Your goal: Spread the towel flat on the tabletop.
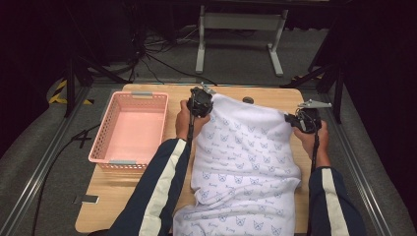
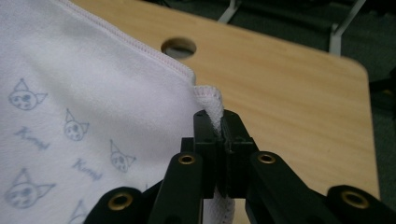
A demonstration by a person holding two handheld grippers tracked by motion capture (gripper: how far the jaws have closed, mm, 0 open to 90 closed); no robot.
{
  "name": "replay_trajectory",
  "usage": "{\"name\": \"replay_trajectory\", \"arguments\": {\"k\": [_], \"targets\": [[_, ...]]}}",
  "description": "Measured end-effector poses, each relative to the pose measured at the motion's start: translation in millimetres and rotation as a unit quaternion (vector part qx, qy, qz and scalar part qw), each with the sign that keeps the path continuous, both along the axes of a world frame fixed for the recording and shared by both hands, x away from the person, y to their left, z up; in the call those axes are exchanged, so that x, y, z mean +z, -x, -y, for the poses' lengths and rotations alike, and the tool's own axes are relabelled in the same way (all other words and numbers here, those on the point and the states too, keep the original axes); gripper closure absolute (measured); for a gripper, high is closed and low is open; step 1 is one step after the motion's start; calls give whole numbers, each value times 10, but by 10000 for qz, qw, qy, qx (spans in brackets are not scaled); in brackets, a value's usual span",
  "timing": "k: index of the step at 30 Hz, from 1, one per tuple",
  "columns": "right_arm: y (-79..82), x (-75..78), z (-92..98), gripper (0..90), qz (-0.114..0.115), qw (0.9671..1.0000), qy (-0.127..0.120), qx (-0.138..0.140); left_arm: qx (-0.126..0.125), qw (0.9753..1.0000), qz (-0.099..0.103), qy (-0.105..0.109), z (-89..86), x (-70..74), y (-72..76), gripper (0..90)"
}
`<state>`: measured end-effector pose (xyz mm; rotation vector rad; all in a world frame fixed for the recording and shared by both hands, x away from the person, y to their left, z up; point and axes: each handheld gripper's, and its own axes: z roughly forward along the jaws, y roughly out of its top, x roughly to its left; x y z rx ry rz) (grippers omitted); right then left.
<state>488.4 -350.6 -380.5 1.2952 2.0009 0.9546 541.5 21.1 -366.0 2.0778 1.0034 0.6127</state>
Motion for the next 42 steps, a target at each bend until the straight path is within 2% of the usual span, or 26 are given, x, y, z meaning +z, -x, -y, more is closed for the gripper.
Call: {"name": "replay_trajectory", "arguments": {"k": [1,6,11,13,15,16,17,20,21,22,23,24,25,27,28,31,32,33,34,35,37,38,39,40,41,42], "targets": [[-24,101,-52,867,95,9999,-58,36,19,10000,1,67,-43,38,-10,851],[-58,202,-172,867,140,9996,-20,241,-88,9998,-75,138,-150,101,53,851],[37,217,-172,867,84,9984,-70,551,-530,9986,-21,-60,-145,129,331,851],[120,214,-147,867,50,9974,-192,698,-793,9968,-64,14,-205,155,506,851],[188,218,-146,867,79,9964,-204,818,-839,9965,-63,-4,-230,154,582,851],[324,231,-145,867,135,9934,-237,1110,-1080,9939,-25,234,-292,149,787,849],[324,231,-145,867,135,9934,-237,1110,-1080,9939,-25,234,-292,149,787,849],[652,259,-151,867,185,9844,-405,1702,-1430,9894,46,264,-330,134,1096,849],[732,265,-150,867,205,9823,-385,1820,-1671,9857,78,184,-349,123,1259,849],[893,273,-160,867,205,9788,-366,2006,-1769,9839,98,224,-364,90,1399,849],[1028,277,-168,867,199,9749,-351,2191,-1993,9795,-42,284,-375,35,1524,849],[1028,277,-168,867,199,9749,-351,2191,-1993,9795,-42,284,-375,35,1524,849],[1160,273,-182,867,172,9719,-267,2330,-2175,9759,-64,157,-363,-58,1682,849],[1422,244,-228,867,26,9678,-37,2517,-2441,9694,-247,25,-336,-215,1897,847],[1554,201,-248,867,-70,9624,-76,2714,-2531,9669,-314,-51,-317,-289,1974,847],[1787,-6,-327,866,-469,9547,111,2938,-2667,9614,-627,-251,-261,-513,2113,847],[1858,-139,-363,867,-738,9510,78,3000,-2682,9600,-749,-272,-247,-582,2128,847],[1858,-139,-363,867,-738,9510,78,3000,-2682,9600,-749,-272,-247,-582,2128,848],[1955,-355,-426,866,-1097,9485,380,2947,-2648,9596,-877,-373,-230,-647,2146,848],[2002,-443,-440,867,-1239,9474,358,2928,-2616,9588,-870,-690,-194,-751,2176,846],[2046,-519,-451,867,-1373,9468,383,2885,-2624,9571,-913,-822,-188,-802,2164,847],[2084,-636,-466,867,-1404,9485,820,2718,-2566,9585,-992,-740,-209,-862,2116,847],[2084,-636,-466,867,-1404,9485,820,2718,-2566,9585,-992,-740,-209,-862,2116,846],[2075,-651,-447,867,-1403,9511,718,2656,-2522,9605,-1012,-606,-231,-879,2063,846],[2005,-662,-399,867,-1332,9579,655,2459,-2374,9651,-753,-809,-225,-884,2027,847],[2005,-662,-399,867,-1332,9579,655,2459,-2374,9651,-753,-809,-225,-884,2027,847]]}}
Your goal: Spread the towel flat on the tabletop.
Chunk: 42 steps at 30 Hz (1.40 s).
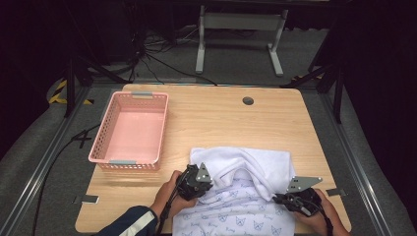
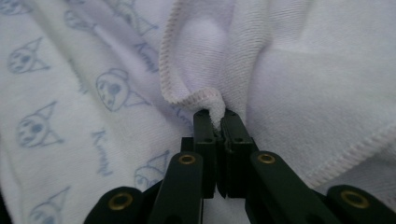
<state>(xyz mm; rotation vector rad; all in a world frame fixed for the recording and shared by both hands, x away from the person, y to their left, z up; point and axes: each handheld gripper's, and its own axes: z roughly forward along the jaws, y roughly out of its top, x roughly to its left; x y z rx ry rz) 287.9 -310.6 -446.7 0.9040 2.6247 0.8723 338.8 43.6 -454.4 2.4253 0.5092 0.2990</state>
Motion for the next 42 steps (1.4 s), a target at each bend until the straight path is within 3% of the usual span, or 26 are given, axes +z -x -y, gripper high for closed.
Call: {"name": "replay_trajectory", "arguments": {"k": [3,6,7,11,13,15,18,21,23,26,29,33,34,36,37,38,39,40,41,42], "targets": [[-158,-13,12,867,60,9998,-53,-187,250,9995,190,-32,43,-17,-167,847],[-356,-4,-31,868,247,9991,172,-284,502,9985,193,-57,109,-13,-396,847],[-439,-4,-38,867,343,9986,247,-319,616,9976,300,-81,140,-18,-492,847],[-803,-3,-37,867,421,9973,290,-519,897,9957,208,-32,184,-12,-825,847],[-996,-13,-35,868,465,9972,212,-551,1153,9931,190,17,188,-12,-1014,846],[-1127,-10,-45,868,431,9971,170,-611,1292,9913,244,-79,209,-10,-1162,846],[-1317,-17,-100,869,608,9949,308,-744,1511,9877,362,-150,262,-10,-1367,847],[-1443,-15,-132,870,648,9937,381,-825,1565,9863,458,-252,301,-9,-1451,847],[-1623,-11,-145,870,627,9925,365,-983,1796,9823,449,-293,332,0,-1630,847],[-1752,-13,-158,870,605,9910,294,-1159,1966,9781,553,-391,385,-6,-1729,847],[-1841,-11,-181,870,605,9894,296,-1290,2077,9736,745,-586,449,-10,-1808,848],[-1891,4,-200,870,562,9888,280,-1353,2187,9718,720,-509,459,9,-1863,847],[-1882,23,-182,870,576,9889,199,-1358,2206,9720,709,-391,447,42,-1851,847],[-1848,122,-119,871,703,9884,-37,-1347,2099,9735,882,207,372,298,-1731,848],[-1818,196,-84,871,776,9878,-166,-1340,2003,9752,874,345,334,412,-1677,848],[-1818,196,-84,871,776,9878,-166,-1340,2003,9752,874,345,334,412,-1677,849],[-1732,383,-5,870,965,9875,-250,-1224,1894,9763,912,519,290,562,-1582,849],[-1683,470,32,870,1060,9865,-306,-1211,1765,9776,1003,548,246,691,-1499,849],[-1650,536,67,871,1120,9858,-372,-1198,1702,9770,1082,694,212,773,-1439,849],[-1601,624,116,871,1185,9851,-477,-1151,1584,9758,1159,966,126,962,-1290,849]]}}
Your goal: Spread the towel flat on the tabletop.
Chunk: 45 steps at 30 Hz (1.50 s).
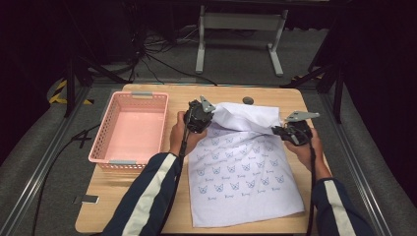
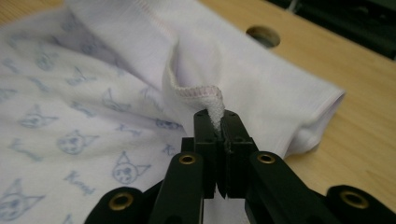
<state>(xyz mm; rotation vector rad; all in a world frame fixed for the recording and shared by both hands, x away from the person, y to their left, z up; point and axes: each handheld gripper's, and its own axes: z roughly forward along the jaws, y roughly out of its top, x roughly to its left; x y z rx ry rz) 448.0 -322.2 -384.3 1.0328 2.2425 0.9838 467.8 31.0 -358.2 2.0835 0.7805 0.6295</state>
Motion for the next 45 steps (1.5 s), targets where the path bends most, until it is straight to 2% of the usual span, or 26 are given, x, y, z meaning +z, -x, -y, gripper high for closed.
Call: {"name": "replay_trajectory", "arguments": {"k": [1,4,6,9,10,12,14,15,16,17,18,20,21,22,23,24,26,29,31,32,33,34,37,40,41,45], "targets": [[38,64,34,871,51,10000,-64,31,-74,9998,179,31,-67,115,115,850],[211,289,177,871,368,9990,-229,123,-252,9988,366,218,-217,276,343,849],[342,395,258,870,438,9983,-315,241,-472,9967,397,526,-329,299,544,846],[570,473,368,870,503,9968,-376,492,-835,9939,474,545,-413,244,862,840],[570,473,368,870,503,9968,-376,492,-835,9939,474,545,-413,244,862,837],[830,443,480,870,476,9952,-431,732,-1211,9905,453,461,-446,122,1181,837],[965,381,520,869,414,9935,-456,954,-1513,9872,346,381,-451,18,1372,835],[965,381,520,869,414,9935,-456,954,-1513,9872,346,381,-451,18,1372,836],[1143,286,543,869,212,9920,-330,1198,-1578,9866,232,337,-451,-39,1458,834],[1143,286,543,869,212,9920,-330,1198,-1761,9837,76,354,-461,-113,1545,834],[1310,188,553,868,41,9898,-23,1422,-1831,9827,6,291,-459,-178,1608,835],[1367,159,564,869,-11,9895,29,1446,-2003,9792,-284,161,-449,-314,1706,836],[1436,108,583,868,-110,9876,-2,1567,-2134,9762,-380,58,-447,-391,1757,836],[1591,-23,588,866,-429,9821,219,1819,-2252,9717,-702,-103,-422,-562,1830,838],[1627,-75,591,866,-523,9800,292,1897,-2366,9676,-852,-225,-397,-639,1850,836],[1675,-145,587,865,-657,9779,346,1954,-2366,9676,-852,-225,-397,-639,1850,837],[1709,-215,588,864,-791,9761,392,1986,-2382,9633,-989,-744,-346,-793,1856,837],[1763,-466,562,863,-1236,9690,604,2052,-2293,9595,-1158,-1160,-326,-930,1807,842],[1762,-556,539,862,-1321,9668,690,2077,-2266,9599,-1268,-1060,-377,-983,1733,847],[1746,-584,537,863,-1302,9687,642,2015,-2162,9624,-1304,-998,-409,-990,1668,849],[1730,-595,539,864,-1312,9695,538,1997,-2162,9624,-1304,-998,-409,-990,1668,850],[1716,-600,532,864,-1298,9702,521,1978,-2051,9646,-1268,-1071,-418,-987,1617,851],[1689,-603,488,865,-1235,9718,570,1924,-1988,9654,-1206,-1178,-411,-978,1555,851],[1629,-597,381,867,-1029,9763,805,1725,-1785,9702,-1162,-1155,-390,-984,1435,852],[1604,-598,360,867,-993,9771,831,1689,-1628,9734,-1030,-1238,-371,-986,1346,853],[1505,-615,329,868,-929,9805,748,1563,-1304,9803,-892,-1189,-350,-1007,1155,853]]}}
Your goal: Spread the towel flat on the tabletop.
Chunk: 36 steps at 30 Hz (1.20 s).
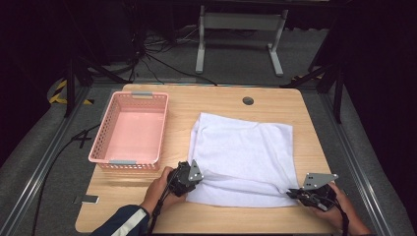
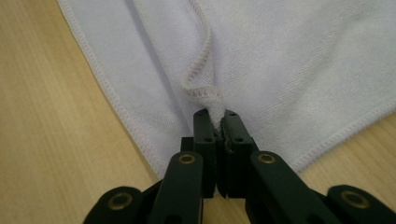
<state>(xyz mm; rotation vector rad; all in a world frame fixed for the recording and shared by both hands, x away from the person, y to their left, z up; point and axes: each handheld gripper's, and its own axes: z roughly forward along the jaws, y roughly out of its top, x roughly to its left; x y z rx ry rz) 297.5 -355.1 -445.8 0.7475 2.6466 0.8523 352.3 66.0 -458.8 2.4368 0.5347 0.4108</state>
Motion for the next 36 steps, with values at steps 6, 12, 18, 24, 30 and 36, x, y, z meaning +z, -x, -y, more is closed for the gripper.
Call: {"name": "replay_trajectory", "arguments": {"k": [6,12,18,24,30,36], "targets": [[-23,10,17,850,100,9998,-176,15,-62,9998,-108,138,-78,57,-17,853],[175,195,112,822,419,9982,-365,210,-324,9974,136,628,-321,300,264,855],[268,57,50,708,95,9991,84,407,-404,9984,11,406,-440,164,506,779],[360,121,124,509,124,9997,-90,196,-89,9975,-86,693,-471,186,488,590],[411,379,40,587,596,9967,-513,-200,-398,9920,-257,1167,-220,383,321,415],[187,202,-207,701,335,9986,-341,-219,-433,9960,-351,703,114,239,148,373]]}}
